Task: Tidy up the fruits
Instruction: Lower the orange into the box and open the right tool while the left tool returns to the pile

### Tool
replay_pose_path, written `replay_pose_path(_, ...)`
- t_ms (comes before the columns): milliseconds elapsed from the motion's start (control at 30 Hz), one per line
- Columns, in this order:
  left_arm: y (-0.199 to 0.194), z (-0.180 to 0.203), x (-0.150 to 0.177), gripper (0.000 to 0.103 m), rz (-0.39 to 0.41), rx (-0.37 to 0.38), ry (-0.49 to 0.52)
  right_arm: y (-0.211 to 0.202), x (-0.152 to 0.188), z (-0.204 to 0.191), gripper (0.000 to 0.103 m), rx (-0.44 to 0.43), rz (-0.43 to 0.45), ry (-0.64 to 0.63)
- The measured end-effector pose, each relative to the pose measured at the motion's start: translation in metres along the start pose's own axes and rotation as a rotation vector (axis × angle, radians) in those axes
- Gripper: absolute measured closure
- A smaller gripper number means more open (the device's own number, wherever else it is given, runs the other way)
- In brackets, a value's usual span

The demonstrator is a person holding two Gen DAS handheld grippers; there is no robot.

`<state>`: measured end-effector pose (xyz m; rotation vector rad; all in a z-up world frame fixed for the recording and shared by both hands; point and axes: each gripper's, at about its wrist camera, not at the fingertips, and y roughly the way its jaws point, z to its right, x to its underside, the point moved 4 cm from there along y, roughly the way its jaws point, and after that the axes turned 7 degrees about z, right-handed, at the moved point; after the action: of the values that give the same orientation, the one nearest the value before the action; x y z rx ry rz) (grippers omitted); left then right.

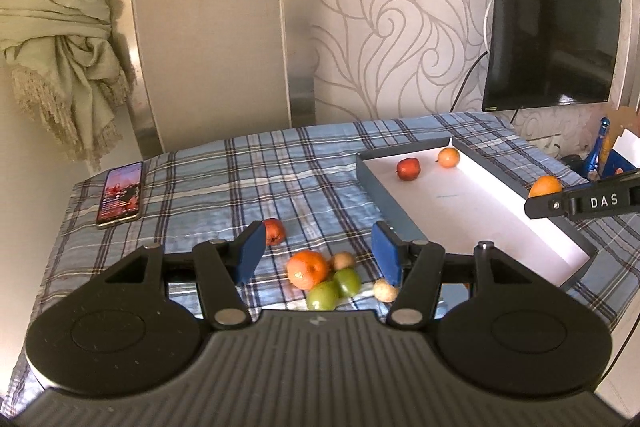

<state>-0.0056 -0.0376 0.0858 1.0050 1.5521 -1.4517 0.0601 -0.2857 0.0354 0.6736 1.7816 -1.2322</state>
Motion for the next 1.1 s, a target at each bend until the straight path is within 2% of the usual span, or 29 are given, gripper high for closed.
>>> replay_pose_path(433,-0.016,-0.013,0.007,0.039,-0.006,-0.032,-0.011,0.004,-0.003,0.011,0.063,0.030,0.007,0.020)
replay_pose_path(1100,-0.020,-0.021,0.016,0.039,-0.028,-0.027,-0.033,0.004,-0.001,0.008,0.062,0.098,0.013,0.009)
